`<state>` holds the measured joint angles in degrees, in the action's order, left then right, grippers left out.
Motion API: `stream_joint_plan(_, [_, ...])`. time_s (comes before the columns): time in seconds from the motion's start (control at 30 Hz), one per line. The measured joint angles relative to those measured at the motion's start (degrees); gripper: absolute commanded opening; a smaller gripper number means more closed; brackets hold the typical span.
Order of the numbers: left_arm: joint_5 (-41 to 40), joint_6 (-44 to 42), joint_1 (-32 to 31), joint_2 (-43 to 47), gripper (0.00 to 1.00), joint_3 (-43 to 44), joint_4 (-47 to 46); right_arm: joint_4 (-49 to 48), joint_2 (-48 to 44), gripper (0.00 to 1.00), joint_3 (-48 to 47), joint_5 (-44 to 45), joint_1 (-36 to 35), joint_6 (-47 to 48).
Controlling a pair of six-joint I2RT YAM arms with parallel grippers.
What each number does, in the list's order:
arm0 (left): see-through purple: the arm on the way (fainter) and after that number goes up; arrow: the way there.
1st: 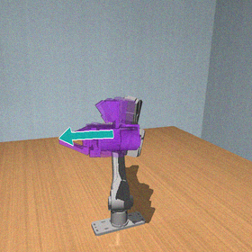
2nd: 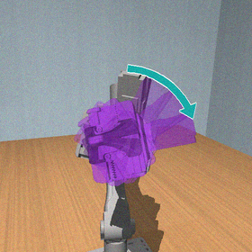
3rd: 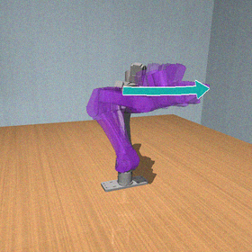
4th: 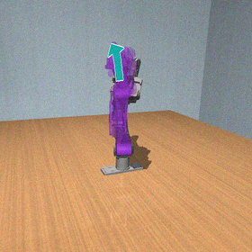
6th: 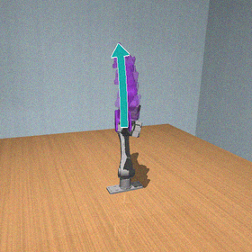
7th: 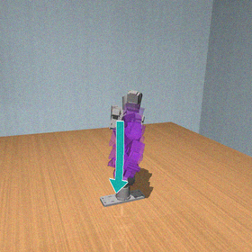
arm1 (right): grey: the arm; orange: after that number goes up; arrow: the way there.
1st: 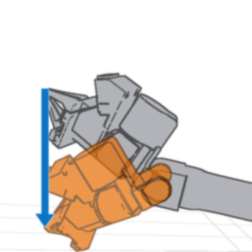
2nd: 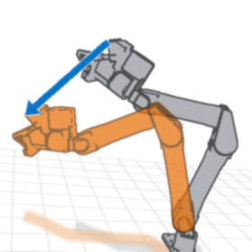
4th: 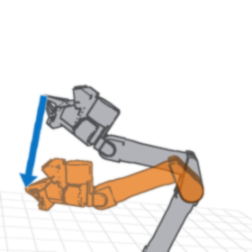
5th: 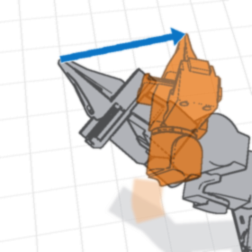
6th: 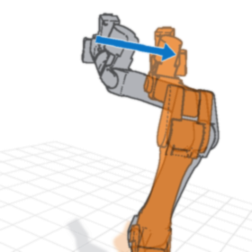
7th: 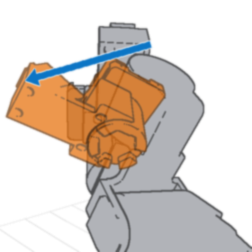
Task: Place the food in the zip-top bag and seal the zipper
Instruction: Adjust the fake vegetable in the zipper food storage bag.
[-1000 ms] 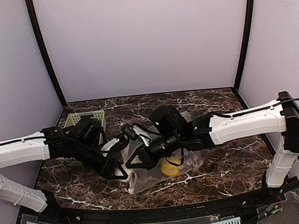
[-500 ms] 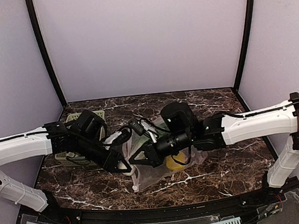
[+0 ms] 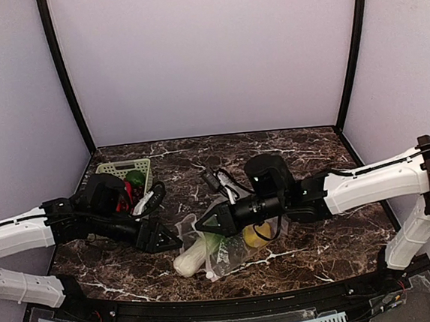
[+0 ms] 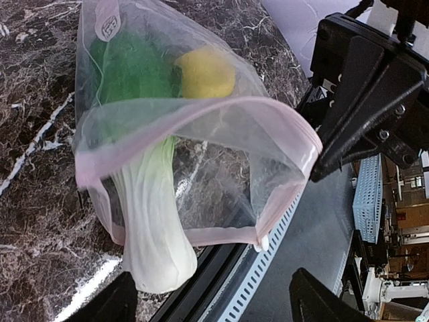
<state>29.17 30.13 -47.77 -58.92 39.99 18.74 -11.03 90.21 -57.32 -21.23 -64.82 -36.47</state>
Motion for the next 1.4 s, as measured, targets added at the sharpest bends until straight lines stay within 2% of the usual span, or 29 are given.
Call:
stream_joint_plan(0.3, [-2.6,5.6,0.0,6.7,0.87,-6.4,-1.6,-4.3,0.0,0.0,1.6,2.3,0.5,-3.4])
stream_joint_plan(0.57, [-3.3,13.9,0.0,12.9,0.88,-18.8,-8.6,-6.3,0.0,0.0,1.6,2.6,0.5,-4.4])
stream_joint_plan(0.9, [-3.2,18.6,0.0,5.1,0.85,-20.0,-21.3,-7.0,0.1,0.0,1.6,1.8,0.5,-4.6])
stream_joint_plan(1.4, [-1.7,19.7,0.0,-3.4,0.79,-20.0,-27.6,-7.5,0.1,0.0,1.6,1.7,0.5,-4.7])
